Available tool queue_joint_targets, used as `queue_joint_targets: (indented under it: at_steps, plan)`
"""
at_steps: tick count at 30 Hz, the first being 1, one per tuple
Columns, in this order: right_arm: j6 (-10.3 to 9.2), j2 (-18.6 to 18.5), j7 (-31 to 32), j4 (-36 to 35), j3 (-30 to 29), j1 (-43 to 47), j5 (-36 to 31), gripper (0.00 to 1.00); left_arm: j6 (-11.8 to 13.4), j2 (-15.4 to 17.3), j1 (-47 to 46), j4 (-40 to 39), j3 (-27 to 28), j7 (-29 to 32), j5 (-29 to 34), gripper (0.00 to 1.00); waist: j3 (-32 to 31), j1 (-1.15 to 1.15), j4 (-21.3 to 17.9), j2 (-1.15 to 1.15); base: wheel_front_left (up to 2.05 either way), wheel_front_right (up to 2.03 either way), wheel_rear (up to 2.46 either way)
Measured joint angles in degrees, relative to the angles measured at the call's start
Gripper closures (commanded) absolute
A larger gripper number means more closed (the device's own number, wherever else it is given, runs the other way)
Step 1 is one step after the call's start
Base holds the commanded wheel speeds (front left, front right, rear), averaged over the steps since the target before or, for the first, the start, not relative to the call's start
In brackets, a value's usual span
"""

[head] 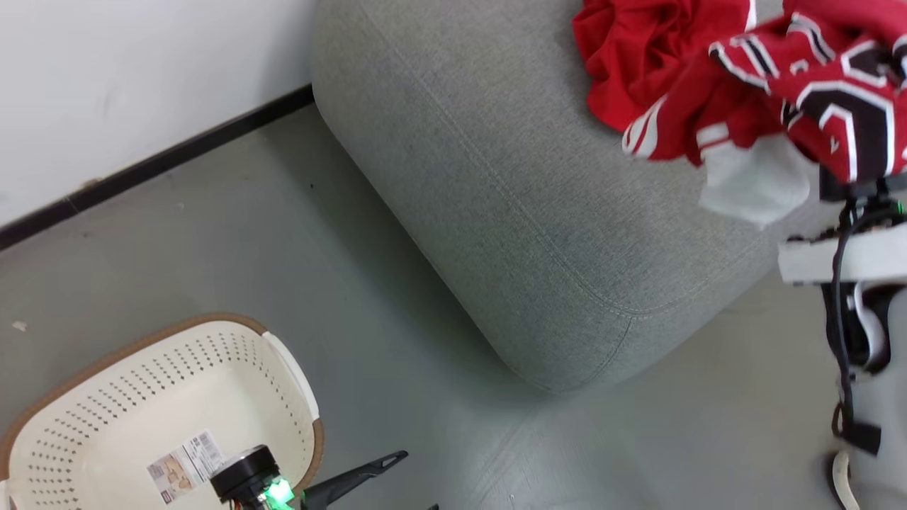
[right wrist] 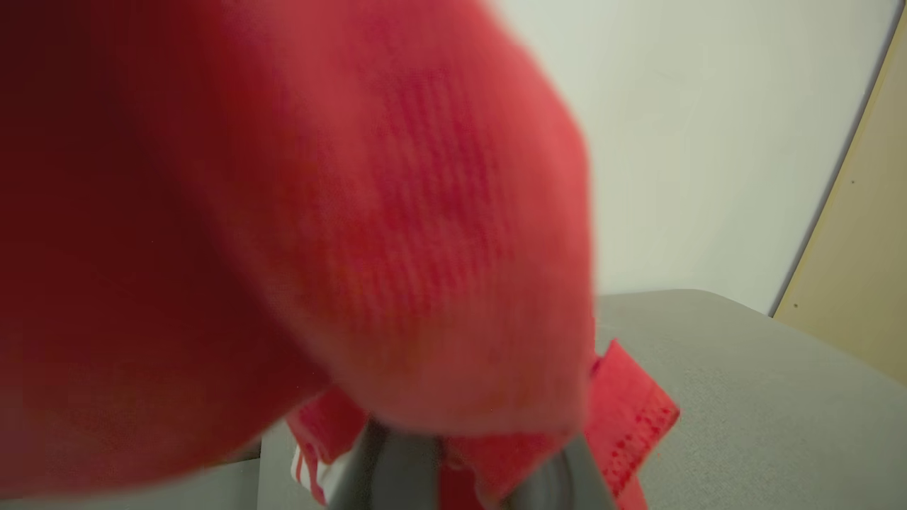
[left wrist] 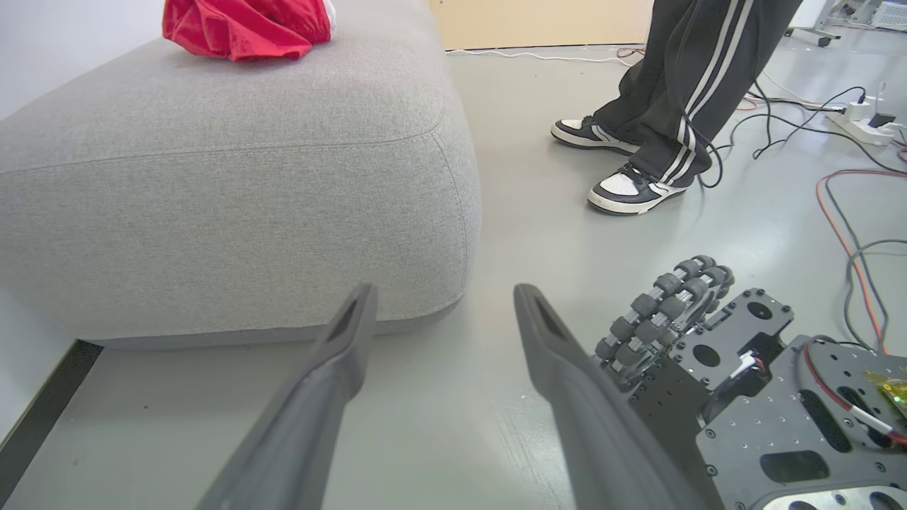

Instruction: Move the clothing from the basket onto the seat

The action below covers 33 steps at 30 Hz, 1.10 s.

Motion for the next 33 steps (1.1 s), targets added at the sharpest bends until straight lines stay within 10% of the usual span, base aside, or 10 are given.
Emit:
queue_joint_targets:
  at_steps: [17, 33]
  plan:
    - [0.0, -2.15, 0.37, 14.34, -2.48, -16.25, 2.74, 1.0, 0.0, 4.95, -0.02, -3.19, 3.21, 0.0, 0.88, 0.0, 6.57, 0.0, 0.14, 0.0, 0.0, 0.0, 0.0]
    - [-0.02, -0.07, 2.91, 31.96, -19.27, -29.42, 3.58, 1.0, 0.26, 8.92, 1.42, -5.69, 6.55, 0.0, 1.22, 0.0, 12.7, 0.0, 0.45, 0.0, 0.0, 0.0, 0.0]
